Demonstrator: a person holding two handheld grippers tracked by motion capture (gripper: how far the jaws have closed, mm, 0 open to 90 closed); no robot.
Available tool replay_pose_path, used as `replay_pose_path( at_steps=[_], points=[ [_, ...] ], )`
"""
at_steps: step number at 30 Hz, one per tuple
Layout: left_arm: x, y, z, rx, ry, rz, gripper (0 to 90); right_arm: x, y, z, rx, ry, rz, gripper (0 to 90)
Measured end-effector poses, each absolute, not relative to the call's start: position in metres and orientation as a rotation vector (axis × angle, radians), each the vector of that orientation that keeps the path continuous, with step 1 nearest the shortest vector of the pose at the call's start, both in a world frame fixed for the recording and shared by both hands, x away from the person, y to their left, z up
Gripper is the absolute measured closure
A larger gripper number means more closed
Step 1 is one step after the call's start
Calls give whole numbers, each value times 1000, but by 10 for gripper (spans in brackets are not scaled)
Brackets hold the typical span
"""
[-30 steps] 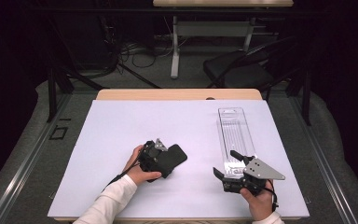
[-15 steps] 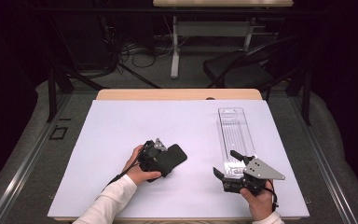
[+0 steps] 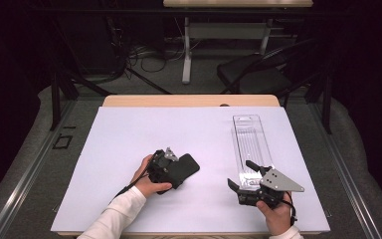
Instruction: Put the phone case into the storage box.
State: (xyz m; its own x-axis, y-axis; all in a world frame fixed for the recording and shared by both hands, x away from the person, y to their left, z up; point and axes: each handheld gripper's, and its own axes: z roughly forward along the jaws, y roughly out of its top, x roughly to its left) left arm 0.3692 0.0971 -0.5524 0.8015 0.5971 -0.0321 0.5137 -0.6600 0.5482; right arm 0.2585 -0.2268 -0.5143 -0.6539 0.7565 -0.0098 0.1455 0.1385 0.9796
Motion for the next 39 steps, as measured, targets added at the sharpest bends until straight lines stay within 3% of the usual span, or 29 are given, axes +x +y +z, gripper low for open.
replay_pose_path(
  at_steps=[39],
  points=[
    [360,127,-511,2414,887,181,138,258,-227,-514,854,1909,1548,138]
  ],
)
